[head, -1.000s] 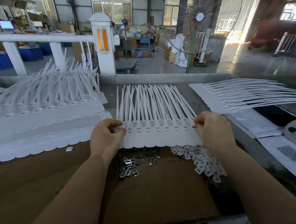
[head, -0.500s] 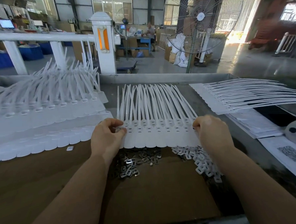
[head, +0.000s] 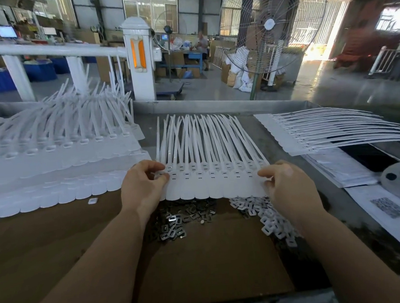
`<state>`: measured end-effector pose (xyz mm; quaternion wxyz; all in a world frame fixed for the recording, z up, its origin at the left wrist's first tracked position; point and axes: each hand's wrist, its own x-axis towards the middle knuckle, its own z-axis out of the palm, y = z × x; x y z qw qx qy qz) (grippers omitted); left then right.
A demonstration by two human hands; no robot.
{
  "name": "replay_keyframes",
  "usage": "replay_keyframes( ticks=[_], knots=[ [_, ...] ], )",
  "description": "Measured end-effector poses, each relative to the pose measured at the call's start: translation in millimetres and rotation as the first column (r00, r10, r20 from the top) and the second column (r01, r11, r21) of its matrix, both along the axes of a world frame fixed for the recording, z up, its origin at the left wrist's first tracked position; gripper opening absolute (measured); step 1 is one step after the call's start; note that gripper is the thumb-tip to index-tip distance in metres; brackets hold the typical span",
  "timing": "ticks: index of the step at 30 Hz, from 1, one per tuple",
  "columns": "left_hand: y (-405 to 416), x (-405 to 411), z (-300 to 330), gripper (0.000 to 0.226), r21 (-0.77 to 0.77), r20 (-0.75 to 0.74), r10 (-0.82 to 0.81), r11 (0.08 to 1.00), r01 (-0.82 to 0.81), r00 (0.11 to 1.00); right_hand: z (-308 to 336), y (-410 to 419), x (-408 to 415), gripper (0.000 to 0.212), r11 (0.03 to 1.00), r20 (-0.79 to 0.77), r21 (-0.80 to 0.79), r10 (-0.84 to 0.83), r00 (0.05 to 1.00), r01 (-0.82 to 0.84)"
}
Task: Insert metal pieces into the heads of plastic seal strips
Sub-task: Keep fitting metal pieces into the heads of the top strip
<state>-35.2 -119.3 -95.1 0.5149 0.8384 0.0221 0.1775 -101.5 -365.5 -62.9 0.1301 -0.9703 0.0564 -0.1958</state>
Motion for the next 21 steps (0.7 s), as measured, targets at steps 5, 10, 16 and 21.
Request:
replay_keyframes(
  ticks=[5, 10, 16, 21],
  knots=[
    [0.2, 1.5, -0.9, 0.013, 0.005, -0.003, 0.003, 1.0, -0.003, 1.0, 9.4, 13.8, -19.9, 0.009, 0.996, -0.063, 0.065, 0.062, 0.996, -0.058],
    [-0.3, 0.8, -0.5, 0.013, 0.003, -0.007, 0.001, 1.0, -0.001, 1.0, 11.0, 19.4, -28.7, 0.008, 0.998, -0.181, -0.008, 0.057, 0.982, -0.059],
    [-0.3, 0.0, -0.6, 0.013, -0.025, -0.018, -0.006, 1.0, 0.006, 1.0, 6.7, 22.7, -28.8, 0.017, 0.998, -0.211, -0.054, -0.037, 0.977, 0.027],
    [-0.8, -0.4, -0.7, 0.013, -0.039, -0.019, -0.009, 0.999, 0.008, 1.0, 5.7, 21.7, -27.2, 0.013, 1.0, -0.236, -0.023, -0.026, 0.971, 0.022]
  ],
)
